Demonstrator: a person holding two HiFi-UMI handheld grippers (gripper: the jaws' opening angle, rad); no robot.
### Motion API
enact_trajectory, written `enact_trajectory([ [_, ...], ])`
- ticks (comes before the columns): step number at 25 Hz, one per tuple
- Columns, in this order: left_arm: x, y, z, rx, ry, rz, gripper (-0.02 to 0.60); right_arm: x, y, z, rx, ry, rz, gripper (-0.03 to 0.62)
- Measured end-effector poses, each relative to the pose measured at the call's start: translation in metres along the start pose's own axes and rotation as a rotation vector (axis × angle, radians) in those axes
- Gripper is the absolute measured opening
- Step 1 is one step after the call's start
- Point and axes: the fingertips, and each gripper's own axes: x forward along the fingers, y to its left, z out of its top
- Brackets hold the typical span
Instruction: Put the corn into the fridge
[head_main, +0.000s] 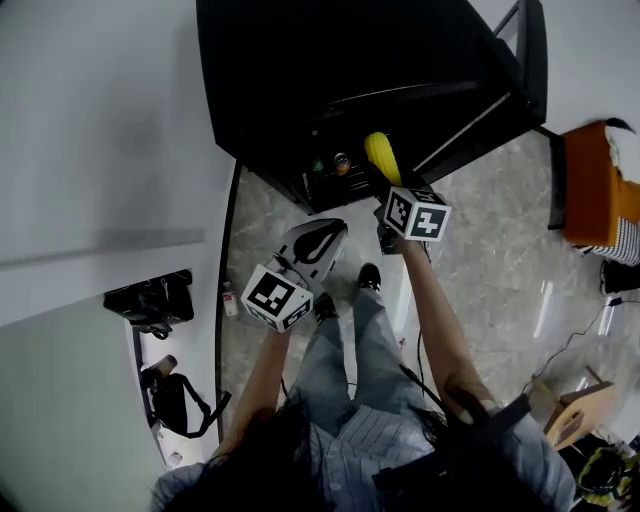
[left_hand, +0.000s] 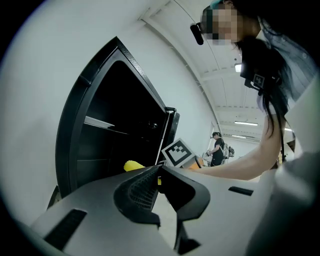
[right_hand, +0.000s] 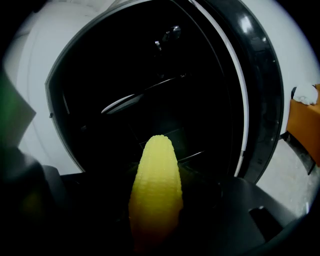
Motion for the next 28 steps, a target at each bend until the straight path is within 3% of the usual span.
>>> enact_trajectory([
  [6,0.006,0.007,-0.003,0.016,0.010,-0.008,0.009,0.034,-0.014,0.004,0.018,0.012,-0.023,0.253],
  [16,0.012,0.003,-0.011,0.008,0.028,-0.018,0.009,0.077,-0.018,0.013,-0.107,0.063,-0.040,0.253],
  [22,0.011,0.004,-0.014,0.009,0.038,-0.015,0.009,0.096,-0.027,0.008,-0.086,0.110,-0.074,0.253],
  [28,0.004,0.012,-0.022,0.001,0.053,0.008,0.008,0.112,-0.029,0.017,-0.088,0.089,-0.069,0.253],
])
